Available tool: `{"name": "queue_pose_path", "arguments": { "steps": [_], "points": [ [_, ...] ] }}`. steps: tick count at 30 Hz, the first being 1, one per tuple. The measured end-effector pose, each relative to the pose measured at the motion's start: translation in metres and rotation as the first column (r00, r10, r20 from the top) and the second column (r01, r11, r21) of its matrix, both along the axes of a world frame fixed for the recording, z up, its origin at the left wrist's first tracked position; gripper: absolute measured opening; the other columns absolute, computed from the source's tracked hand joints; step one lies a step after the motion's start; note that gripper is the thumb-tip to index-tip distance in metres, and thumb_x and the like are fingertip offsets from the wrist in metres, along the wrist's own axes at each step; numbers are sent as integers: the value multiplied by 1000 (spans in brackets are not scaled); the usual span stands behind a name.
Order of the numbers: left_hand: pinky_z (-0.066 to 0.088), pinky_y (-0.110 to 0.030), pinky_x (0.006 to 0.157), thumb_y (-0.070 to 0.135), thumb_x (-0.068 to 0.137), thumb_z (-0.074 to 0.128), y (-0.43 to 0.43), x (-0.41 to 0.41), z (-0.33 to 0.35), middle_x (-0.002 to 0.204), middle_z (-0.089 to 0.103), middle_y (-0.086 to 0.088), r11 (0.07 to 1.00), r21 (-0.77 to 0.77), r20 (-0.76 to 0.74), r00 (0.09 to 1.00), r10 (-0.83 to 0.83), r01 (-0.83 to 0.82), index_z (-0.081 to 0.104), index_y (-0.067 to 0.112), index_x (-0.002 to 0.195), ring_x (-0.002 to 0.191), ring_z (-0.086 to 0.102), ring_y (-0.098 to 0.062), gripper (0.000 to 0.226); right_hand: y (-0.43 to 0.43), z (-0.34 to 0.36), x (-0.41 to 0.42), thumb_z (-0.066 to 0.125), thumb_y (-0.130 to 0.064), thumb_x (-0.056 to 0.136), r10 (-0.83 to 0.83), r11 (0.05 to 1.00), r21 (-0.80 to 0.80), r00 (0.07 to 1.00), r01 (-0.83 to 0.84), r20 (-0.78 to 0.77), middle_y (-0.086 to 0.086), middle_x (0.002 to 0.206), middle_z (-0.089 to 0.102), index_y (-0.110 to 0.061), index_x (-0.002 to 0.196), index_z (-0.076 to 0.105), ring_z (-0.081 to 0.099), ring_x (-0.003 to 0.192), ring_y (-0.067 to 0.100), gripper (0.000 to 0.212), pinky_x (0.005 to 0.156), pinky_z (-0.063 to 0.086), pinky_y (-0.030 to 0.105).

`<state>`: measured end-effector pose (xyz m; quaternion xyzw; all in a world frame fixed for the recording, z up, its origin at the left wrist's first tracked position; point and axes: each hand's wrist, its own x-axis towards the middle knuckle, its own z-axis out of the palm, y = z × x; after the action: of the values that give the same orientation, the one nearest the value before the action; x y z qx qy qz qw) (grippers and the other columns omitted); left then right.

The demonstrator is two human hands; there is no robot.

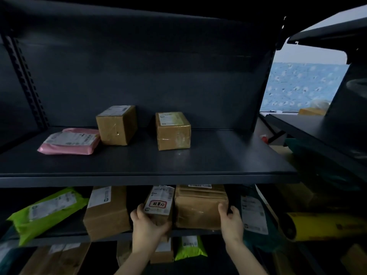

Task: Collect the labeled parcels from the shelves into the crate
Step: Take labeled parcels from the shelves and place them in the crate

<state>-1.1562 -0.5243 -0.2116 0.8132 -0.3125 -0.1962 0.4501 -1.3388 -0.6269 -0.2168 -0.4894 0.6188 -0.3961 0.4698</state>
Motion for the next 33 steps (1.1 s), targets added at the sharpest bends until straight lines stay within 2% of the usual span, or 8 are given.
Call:
{"name": "queue_pose_path", "arguments": {
  "steps": [6, 11, 18, 22, 27, 33],
  "points": [
    [40, -37, 101, 30, 63, 85, 23, -9, -7, 138, 26, -14, 999, 42, -29, 999, 17, -16, 17, 5, 145, 124, 41, -31, 110, 33, -14, -13, 50, -32, 94, 3, 1000, 14, 1000, -3, -22, 16, 139, 46, -7, 138, 37, 45, 126, 30, 52, 102, 36, 37],
    [38, -37, 105, 28, 62, 85, 53, -18, -20, 137, 26, -11, 1000, -7, -8, 1000, -2, 2, 17, 5, 145, 126, 39, -28, 109, 59, -32, -18, 50, -31, 94, 63, 998, 28, 996, -62, -55, 12, 138, 48, -9, 136, 40, 46, 126, 26, 49, 102, 36, 36],
    [34, -38, 107, 19, 55, 89, 98, -30, -51, 136, 27, -10, 999, -37, 6, 1000, -18, 18, 25, 4, 141, 129, 33, -26, 107, 94, -58, -22, 50, -29, 94, 254, 967, 52, 936, -248, -246, 9, 140, 44, -10, 139, 36, 43, 127, 21, 52, 104, 34, 30],
    [28, -41, 111, 24, 51, 90, 120, -28, -70, 138, 30, -12, 1000, 27, 58, 998, -16, 14, 28, 3, 140, 132, 26, -27, 111, 106, -69, -21, 47, -34, 94, 345, 926, 22, 825, -376, -448, 5, 143, 40, -12, 143, 30, 39, 130, 20, 56, 105, 34, 29],
    [27, -40, 113, 31, 57, 87, 140, -11, -87, 140, 28, -9, 995, 93, 85, 996, -37, 29, 24, 6, 142, 133, 24, -25, 109, 124, -80, -18, 42, -40, 95, 386, 850, 25, 591, -527, -708, 1, 145, 36, -15, 145, 25, 33, 133, 17, 58, 105, 33, 24],
    [29, -34, 110, 35, 59, 84, 158, 6, -114, 137, 31, -8, 991, 130, 138, 989, -60, 42, 23, 6, 143, 130, 28, -22, 107, 143, -108, -13, 41, -42, 95, 333, 787, 22, 395, -617, -856, 3, 147, 34, -14, 146, 23, 31, 135, 18, 61, 110, 28, 26]
  ]
}}
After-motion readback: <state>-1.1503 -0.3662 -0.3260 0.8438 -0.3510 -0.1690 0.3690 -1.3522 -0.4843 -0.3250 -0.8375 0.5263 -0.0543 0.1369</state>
